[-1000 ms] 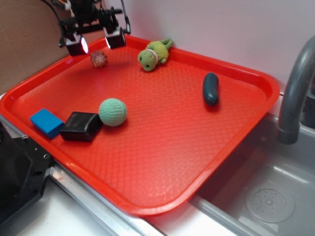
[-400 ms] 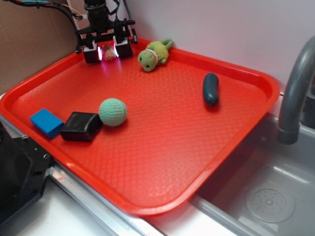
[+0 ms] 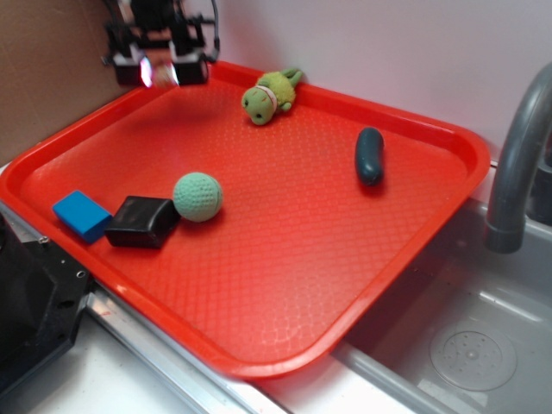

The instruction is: Grab the shell.

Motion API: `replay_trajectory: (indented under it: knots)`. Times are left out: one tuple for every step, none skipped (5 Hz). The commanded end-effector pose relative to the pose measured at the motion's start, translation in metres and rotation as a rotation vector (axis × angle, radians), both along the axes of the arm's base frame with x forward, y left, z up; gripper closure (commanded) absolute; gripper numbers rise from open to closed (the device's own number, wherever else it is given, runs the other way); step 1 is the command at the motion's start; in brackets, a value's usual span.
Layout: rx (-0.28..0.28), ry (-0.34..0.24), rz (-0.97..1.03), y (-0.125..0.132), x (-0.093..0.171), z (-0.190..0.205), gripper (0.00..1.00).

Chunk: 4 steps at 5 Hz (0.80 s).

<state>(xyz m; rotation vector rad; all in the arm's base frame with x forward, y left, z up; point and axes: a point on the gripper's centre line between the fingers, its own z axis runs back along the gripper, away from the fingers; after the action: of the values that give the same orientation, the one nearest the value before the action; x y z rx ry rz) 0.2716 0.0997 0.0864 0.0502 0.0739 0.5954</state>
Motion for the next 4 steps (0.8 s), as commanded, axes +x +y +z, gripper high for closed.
replay_trajectory:
  knots:
    - [0.009, -0.104, -0.514, -0.077, -0.060, 0.087, 1.00]
    - [-0.006, -0.138, -0.747, -0.091, -0.080, 0.094, 1.00]
    - [0.001, -0.159, -0.739, -0.091, -0.088, 0.098, 1.00]
    - [-0.004, -0.176, -0.722, -0.087, -0.091, 0.100, 1.00]
